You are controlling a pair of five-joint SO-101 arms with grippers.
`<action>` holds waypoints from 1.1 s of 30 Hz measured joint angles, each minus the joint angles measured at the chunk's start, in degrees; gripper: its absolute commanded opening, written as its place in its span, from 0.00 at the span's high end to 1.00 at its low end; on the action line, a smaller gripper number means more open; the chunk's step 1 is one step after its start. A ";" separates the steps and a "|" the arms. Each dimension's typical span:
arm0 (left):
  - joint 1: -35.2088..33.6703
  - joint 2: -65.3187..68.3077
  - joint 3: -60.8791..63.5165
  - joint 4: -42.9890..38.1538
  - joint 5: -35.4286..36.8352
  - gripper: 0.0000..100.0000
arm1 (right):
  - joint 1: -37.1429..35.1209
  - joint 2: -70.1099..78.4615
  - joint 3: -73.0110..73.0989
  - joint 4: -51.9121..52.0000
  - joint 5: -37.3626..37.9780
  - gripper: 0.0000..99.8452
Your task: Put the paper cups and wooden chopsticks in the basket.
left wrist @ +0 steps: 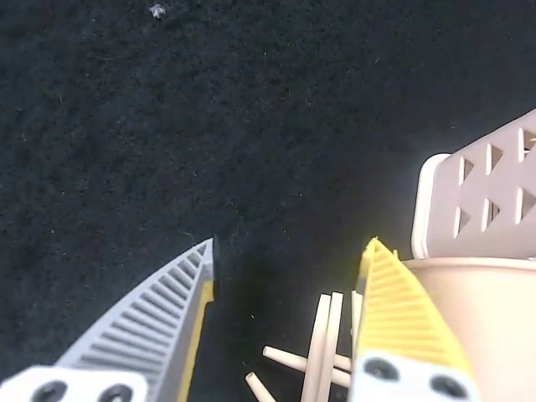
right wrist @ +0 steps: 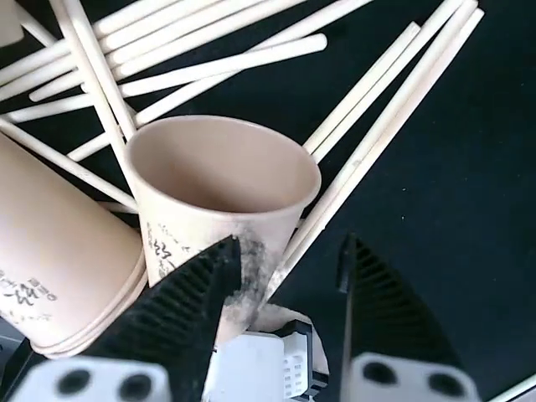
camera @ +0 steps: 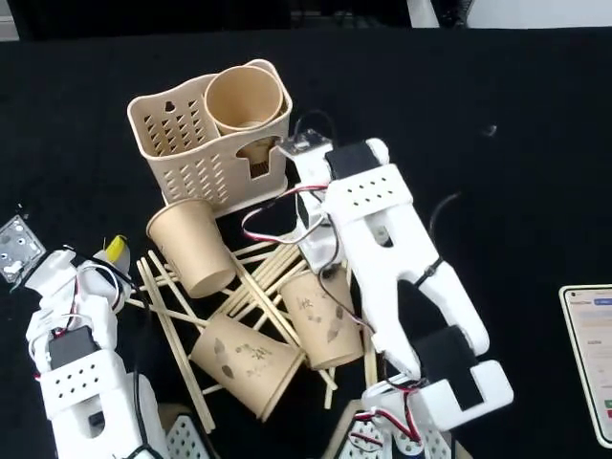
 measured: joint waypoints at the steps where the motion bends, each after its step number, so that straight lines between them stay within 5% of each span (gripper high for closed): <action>1: 0.00 0.00 0.00 0.00 0.00 0.72 | 0.09 0.00 -1.05 0.00 0.00 0.80; 6: 0.00 0.00 0.00 0.00 0.00 0.72 | 0.09 0.00 -3.69 0.00 -0.44 0.80; 16: 0.00 0.00 0.00 0.00 0.00 0.72 | 0.09 1.41 -3.78 -1.32 -14.51 0.80; 27: 0.00 0.00 0.00 0.00 0.00 0.72 | 0.09 16.79 -7.12 0.09 -12.84 0.80; 33: 0.00 0.00 0.00 0.00 0.00 0.72 | 0.09 16.79 -7.12 0.09 -11.16 0.97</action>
